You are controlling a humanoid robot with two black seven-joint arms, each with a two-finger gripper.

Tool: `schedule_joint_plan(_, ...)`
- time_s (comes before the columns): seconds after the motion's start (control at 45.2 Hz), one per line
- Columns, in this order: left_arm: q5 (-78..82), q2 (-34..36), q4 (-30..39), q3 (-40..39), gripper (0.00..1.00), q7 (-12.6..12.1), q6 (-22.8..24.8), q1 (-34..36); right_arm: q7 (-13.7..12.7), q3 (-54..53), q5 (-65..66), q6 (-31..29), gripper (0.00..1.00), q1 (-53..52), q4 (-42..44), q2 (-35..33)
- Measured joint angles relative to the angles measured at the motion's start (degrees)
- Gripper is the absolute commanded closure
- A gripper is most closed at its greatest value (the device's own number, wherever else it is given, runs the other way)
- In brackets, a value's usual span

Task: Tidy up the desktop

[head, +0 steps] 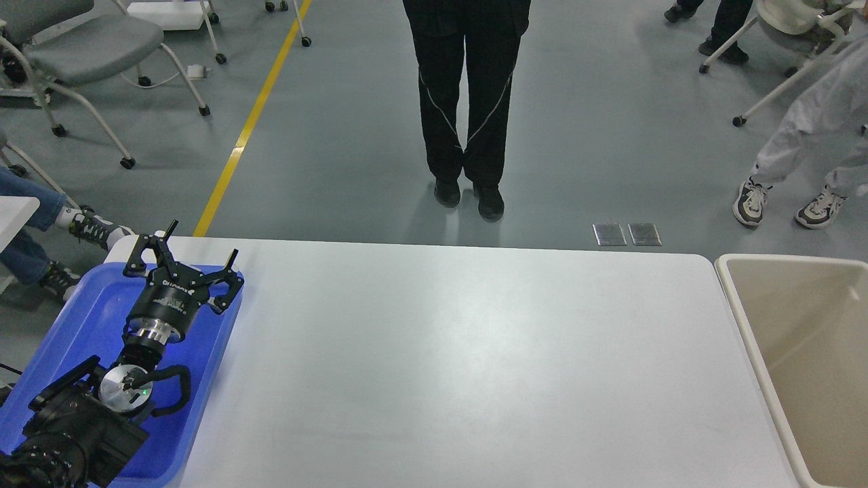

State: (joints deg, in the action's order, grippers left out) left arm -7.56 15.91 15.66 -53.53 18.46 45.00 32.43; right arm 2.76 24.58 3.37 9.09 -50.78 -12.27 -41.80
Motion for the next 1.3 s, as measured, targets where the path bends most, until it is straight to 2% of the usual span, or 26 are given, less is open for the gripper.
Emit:
schedule_joint_plan(0.11,0.0,0.0,0.0,0.0,0.0,0.0,0.0,0.0,-2.5,-0.8,-0.1,0.1,1.0,2.5,1.3,1.8)
schedule_joint_plan(0.287,0.0,0.0,0.0,0.0,0.0,0.0,0.0,0.0,-4.5,-1.4,-0.1,0.3,1.0,6.3,2.7,5.4)
schedule_joint_plan(0.53,0.0,0.0,0.0,0.0,0.0,0.0,0.0,0.0,-5.6,-1.8,-0.1,0.4,1.0,11.6,4.6,12.3)
schedule_joint_plan(0.773,0.0,0.0,0.0,0.0,0.0,0.0,0.0,0.0,-5.9,-2.1,-0.1,0.4,1.0,14.0,5.3,16.1)
schedule_joint_plan(0.796,0.0,0.0,0.0,0.0,0.0,0.0,0.0,0.0,-5.9,-2.2,-0.1,0.4,0.95,14.1,5.3,16.2)
schedule_joint_plan(0.862,0.0,0.0,0.0,0.0,0.0,0.0,0.0,0.0,-6.0,-2.5,-0.1,0.4,0.48,14.3,5.4,16.6)
schedule_joint_plan(0.906,0.0,0.0,0.0,0.0,0.0,0.0,0.0,0.0,-5.9,-2.7,-0.1,0.6,0.11,14.3,5.5,16.9)
schedule_joint_plan(0.928,0.0,0.0,0.0,0.0,0.0,0.0,0.0,0.0,-6.0,-2.8,-0.1,0.7,0.0,14.3,5.5,16.9)
schedule_joint_plan(1.304,0.0,0.0,0.0,0.0,0.0,0.0,0.0,0.0,-5.8,-6.0,0.2,3.0,0.0,13.0,6.5,17.6)
